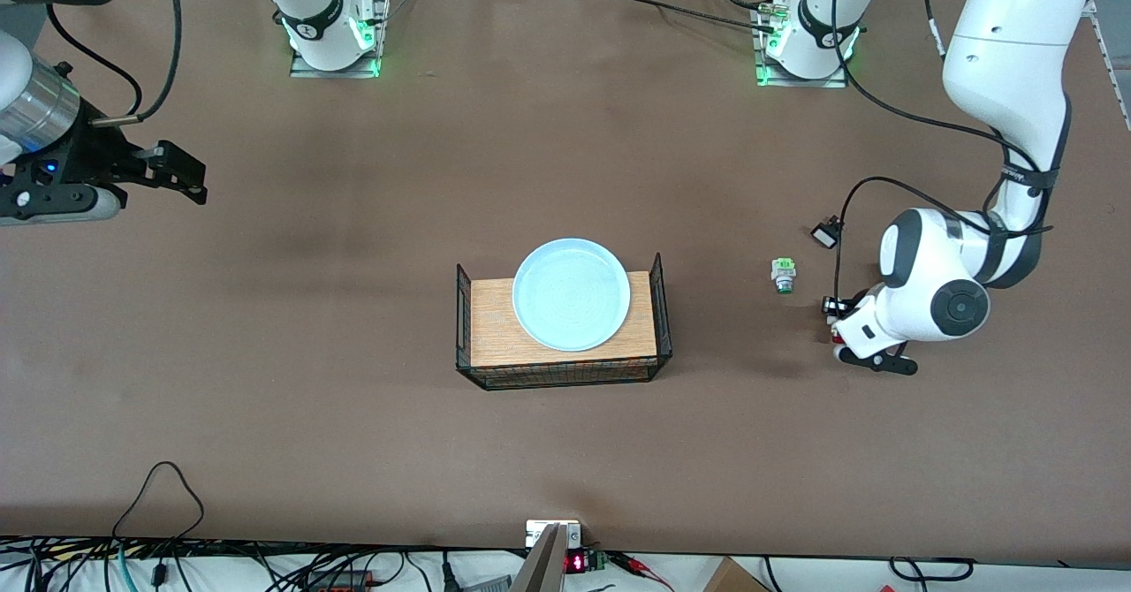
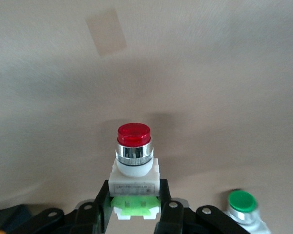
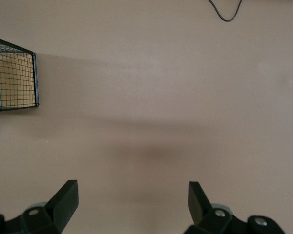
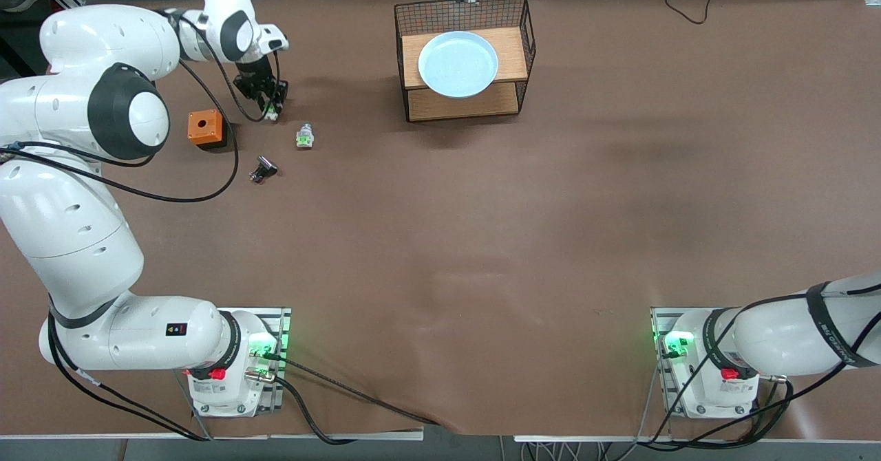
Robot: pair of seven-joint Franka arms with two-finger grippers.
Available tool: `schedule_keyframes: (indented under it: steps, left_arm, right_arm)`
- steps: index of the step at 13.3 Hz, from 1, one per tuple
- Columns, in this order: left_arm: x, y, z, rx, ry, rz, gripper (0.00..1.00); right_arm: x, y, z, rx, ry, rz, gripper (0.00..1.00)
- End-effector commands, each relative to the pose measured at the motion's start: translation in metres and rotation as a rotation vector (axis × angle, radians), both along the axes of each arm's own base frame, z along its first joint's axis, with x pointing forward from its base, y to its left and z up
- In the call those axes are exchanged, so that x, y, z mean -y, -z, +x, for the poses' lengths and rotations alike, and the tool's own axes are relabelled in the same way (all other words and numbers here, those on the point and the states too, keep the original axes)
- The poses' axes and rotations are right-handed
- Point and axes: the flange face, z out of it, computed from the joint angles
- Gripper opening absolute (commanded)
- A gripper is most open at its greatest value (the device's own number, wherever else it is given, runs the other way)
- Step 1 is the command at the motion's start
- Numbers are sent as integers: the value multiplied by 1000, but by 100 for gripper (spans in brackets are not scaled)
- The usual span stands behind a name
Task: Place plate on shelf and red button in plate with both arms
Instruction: 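Grasp the red-capped button with the left gripper and lift it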
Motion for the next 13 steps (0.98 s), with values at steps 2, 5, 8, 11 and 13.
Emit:
schedule_keyframes:
  steps: [2,5,8,11,13]
  left_arm:
    - [40,-124,23,28,60,-26,22]
    - [97,-201,29,35,108,-101,24]
    - [188,-260,10,47,95,-151,24]
    - [259,-289,6,130,63,-190,24]
    - [312,-292,-13,138,-42,-187,24]
  right_arm:
    - [7,-7,-12,-4,49,23,100]
    - [13,-17,-20,-3,58,29,100]
    - [17,-24,-27,8,90,29,100]
    - [13,-27,-29,12,92,29,100]
    - [16,-30,-30,16,90,39,100]
